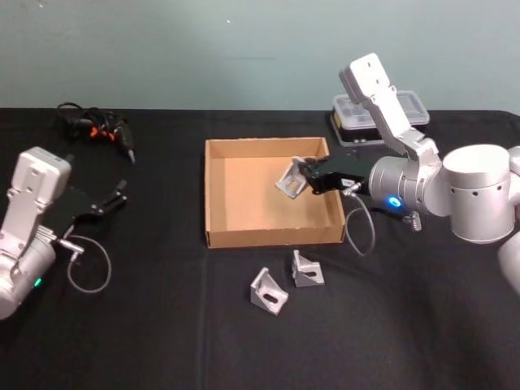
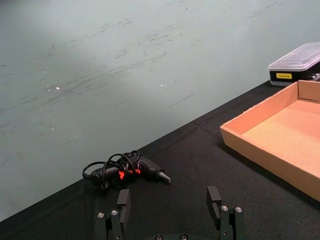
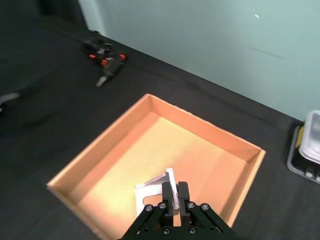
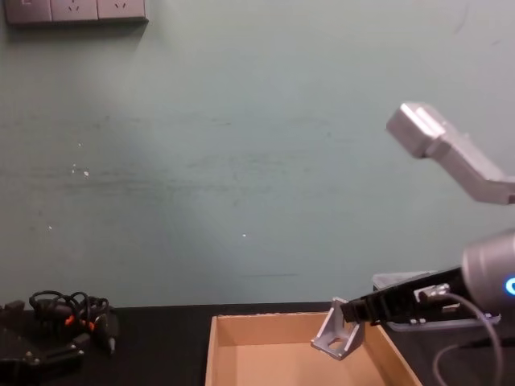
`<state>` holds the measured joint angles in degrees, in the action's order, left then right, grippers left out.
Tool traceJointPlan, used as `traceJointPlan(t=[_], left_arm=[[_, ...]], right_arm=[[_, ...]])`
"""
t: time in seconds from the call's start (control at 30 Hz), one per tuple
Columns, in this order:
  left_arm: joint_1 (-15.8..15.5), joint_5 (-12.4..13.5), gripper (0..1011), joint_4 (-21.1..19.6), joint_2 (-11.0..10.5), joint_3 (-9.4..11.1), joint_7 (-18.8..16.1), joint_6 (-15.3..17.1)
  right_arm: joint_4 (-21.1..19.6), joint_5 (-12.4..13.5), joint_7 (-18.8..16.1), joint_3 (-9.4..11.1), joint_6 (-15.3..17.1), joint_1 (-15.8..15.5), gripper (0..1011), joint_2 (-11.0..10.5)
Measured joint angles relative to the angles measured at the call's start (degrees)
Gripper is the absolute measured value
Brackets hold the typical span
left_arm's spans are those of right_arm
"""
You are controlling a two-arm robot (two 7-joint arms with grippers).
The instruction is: Use one hand to pick up the angle iron from the table and place it into the box.
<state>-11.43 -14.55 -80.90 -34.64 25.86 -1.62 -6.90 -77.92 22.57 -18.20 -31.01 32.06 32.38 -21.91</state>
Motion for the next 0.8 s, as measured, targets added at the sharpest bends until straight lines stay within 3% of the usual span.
traceJointPlan(t=[0.17, 0.43, 0.7, 0.8], left_arm=[[0.00, 0.00, 1000, 0.00, 0.00, 0.00, 0.00, 0.00], [0.00, 0.00, 1000, 0.00, 0.00, 0.00, 0.00, 0.00], [0.00, 0.00, 1000, 0.00, 0.00, 0.00, 0.00, 0.00], [0.00, 0.00, 1000, 0.00, 0.00, 0.00, 0.00, -0.01]], right_arm=[[6.35, -1.78, 0.49, -0.62, -2.19, 2.11, 72, 2.83], [12.56, -3.64, 0.59, -0.97, -5.23, 3.46, 72, 5.70], [12.45, -3.69, 0.62, -0.99, -5.34, 3.52, 72, 5.69], [12.29, -3.64, 0.62, -0.97, -5.27, 3.48, 121, 5.60]])
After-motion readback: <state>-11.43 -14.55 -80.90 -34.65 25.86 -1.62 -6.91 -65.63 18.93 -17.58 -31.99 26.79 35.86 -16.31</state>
